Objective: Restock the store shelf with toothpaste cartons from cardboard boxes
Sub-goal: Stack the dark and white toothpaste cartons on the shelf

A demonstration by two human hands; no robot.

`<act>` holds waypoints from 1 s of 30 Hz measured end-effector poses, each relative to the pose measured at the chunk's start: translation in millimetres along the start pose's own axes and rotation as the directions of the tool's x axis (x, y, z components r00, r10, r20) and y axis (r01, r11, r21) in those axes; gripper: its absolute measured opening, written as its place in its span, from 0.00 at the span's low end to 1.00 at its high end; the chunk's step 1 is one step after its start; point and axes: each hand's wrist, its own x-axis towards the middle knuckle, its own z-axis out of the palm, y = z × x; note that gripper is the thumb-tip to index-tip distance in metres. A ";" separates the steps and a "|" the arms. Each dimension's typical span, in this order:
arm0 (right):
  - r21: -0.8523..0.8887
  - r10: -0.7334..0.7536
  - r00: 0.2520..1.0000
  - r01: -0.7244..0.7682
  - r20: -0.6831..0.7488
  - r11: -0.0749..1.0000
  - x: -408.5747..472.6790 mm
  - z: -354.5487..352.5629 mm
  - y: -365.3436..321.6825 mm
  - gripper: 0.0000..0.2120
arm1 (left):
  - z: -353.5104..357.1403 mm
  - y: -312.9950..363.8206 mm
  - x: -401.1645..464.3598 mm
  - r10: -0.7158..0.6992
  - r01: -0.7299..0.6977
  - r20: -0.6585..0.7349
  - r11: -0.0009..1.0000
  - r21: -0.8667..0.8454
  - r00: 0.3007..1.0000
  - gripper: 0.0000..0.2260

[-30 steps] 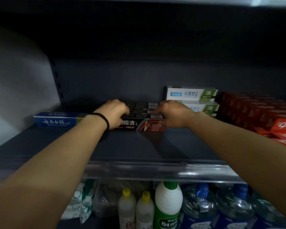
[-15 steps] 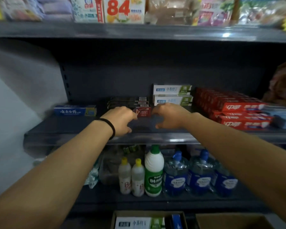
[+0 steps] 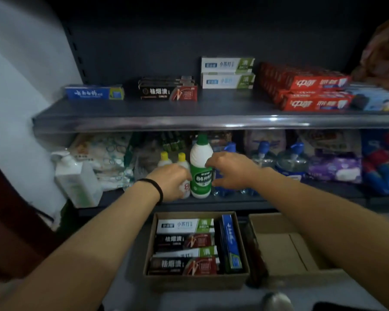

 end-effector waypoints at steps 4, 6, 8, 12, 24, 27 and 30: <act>0.050 -0.022 0.998 0.019 0.063 0.999 -14.3 53.0 -9.2 0.24 | 54.7 5.7 -1.5 0.036 -0.032 0.084 0.998 -0.049 0.996 0.17; 0.081 -0.044 0.994 0.036 0.099 0.996 -18.9 80.6 -11.1 0.22 | 80.7 9.2 -0.6 0.035 -0.028 0.129 0.998 -0.058 0.991 0.15; 0.114 -0.051 0.989 0.035 0.140 0.993 -22.6 105.6 -11.1 0.20 | 105.9 12.0 2.2 0.027 -0.013 0.175 0.996 -0.083 0.984 0.17; 0.181 -0.047 0.979 0.010 0.198 0.983 -26.0 146.3 -8.7 0.22 | 141.7 11.1 6.4 0.044 -0.011 0.241 0.991 -0.134 0.970 0.18; 0.261 -0.083 0.892 -0.040 0.445 0.965 -37.8 238.1 -36.3 0.27 | 221.0 -4.2 -4.8 0.031 0.059 0.385 0.974 -0.221 0.922 0.15; 0.263 -0.105 0.875 -0.027 0.474 0.964 -33.6 244.1 -40.7 0.23 | 229.2 -6.2 -3.8 0.035 0.070 0.391 0.965 -0.253 0.920 0.13; 0.266 -0.112 0.860 -0.028 0.498 0.964 -30.1 250.4 -44.1 0.22 | 236.7 -11.1 -5.9 0.019 0.093 0.391 0.959 -0.266 0.920 0.18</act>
